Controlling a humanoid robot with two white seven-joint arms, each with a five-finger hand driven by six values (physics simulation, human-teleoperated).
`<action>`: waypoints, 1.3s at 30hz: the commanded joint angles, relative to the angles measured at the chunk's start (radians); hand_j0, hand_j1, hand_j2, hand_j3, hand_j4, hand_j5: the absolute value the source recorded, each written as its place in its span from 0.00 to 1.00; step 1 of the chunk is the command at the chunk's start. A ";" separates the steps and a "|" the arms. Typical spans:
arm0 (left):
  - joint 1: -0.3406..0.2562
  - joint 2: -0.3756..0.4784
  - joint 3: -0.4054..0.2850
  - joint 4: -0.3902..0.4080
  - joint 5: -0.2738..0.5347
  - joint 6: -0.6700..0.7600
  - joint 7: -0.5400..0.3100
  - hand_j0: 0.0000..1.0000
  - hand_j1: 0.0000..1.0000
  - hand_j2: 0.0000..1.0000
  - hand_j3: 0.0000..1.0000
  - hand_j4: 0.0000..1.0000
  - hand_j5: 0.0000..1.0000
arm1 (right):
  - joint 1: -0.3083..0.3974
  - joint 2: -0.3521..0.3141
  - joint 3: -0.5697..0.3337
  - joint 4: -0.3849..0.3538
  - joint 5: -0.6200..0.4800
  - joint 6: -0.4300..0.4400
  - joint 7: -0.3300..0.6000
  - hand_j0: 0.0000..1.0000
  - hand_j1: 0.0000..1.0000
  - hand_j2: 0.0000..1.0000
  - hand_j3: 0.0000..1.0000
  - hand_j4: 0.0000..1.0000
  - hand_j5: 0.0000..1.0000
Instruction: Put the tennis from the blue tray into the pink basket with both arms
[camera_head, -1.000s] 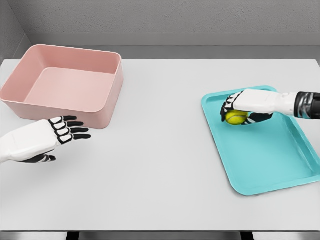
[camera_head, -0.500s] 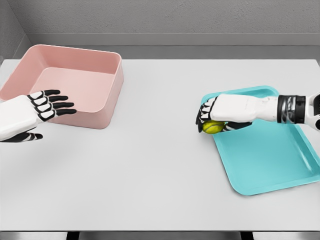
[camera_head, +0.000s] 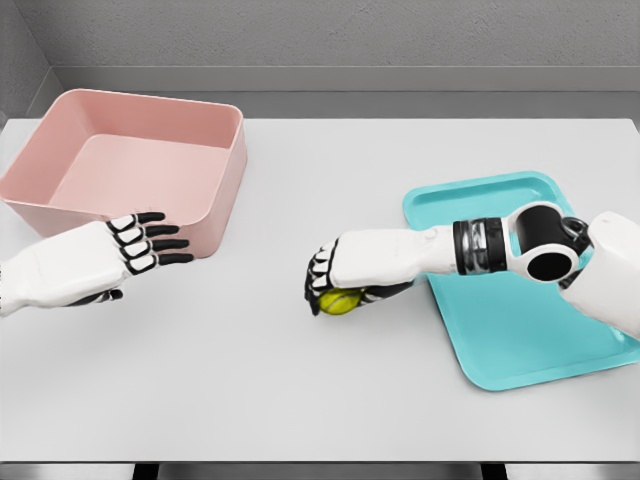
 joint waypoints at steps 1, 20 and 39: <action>0.000 0.001 -0.013 -0.001 -0.020 -0.001 -0.031 1.00 1.00 1.00 1.00 1.00 1.00 | 0.000 0.048 0.025 0.005 -0.009 0.004 0.003 0.55 0.55 0.55 0.55 0.55 0.55; 0.005 0.021 -0.093 0.001 0.084 -0.001 -0.051 1.00 1.00 1.00 1.00 1.00 1.00 | -0.034 0.196 0.055 0.222 0.005 0.004 0.023 0.55 0.55 0.55 0.55 0.55 0.55; -0.046 -0.030 -0.093 -0.001 0.083 -0.001 -0.270 1.00 1.00 1.00 1.00 1.00 1.00 | -0.049 0.191 0.057 0.228 -0.003 0.004 0.017 1.00 1.00 1.00 1.00 1.00 1.00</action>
